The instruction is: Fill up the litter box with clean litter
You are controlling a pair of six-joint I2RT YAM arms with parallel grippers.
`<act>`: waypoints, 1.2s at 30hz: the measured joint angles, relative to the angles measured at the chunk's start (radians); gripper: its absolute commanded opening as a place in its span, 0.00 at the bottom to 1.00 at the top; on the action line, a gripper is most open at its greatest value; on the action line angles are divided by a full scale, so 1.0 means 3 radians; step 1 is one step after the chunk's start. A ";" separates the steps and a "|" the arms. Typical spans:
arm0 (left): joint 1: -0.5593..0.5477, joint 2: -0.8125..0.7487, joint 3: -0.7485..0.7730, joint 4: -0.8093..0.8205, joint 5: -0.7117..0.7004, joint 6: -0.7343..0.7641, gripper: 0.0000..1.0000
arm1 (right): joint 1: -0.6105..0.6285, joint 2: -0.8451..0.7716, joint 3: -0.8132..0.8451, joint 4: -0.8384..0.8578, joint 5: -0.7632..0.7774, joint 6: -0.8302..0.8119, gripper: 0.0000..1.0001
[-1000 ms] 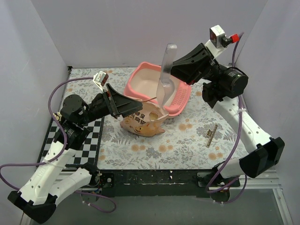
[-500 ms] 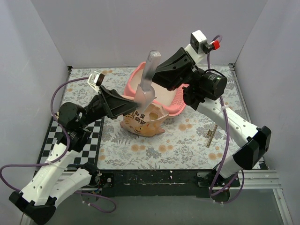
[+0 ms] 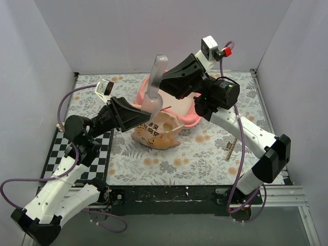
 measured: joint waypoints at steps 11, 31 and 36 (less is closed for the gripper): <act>0.0000 -0.0061 -0.0108 0.0145 0.0069 -0.0001 0.00 | -0.0036 -0.0490 -0.0724 0.0165 0.0187 -0.0381 0.01; -0.0001 0.0164 0.0844 -0.1499 -0.0375 0.0904 0.00 | -0.0095 -0.2113 -0.2228 -0.1757 0.0862 -0.1961 0.52; -0.0001 0.0320 0.1160 -0.2000 -0.0730 0.1624 0.00 | -0.0109 -0.2158 -0.2260 -0.2853 0.1179 -0.2308 0.60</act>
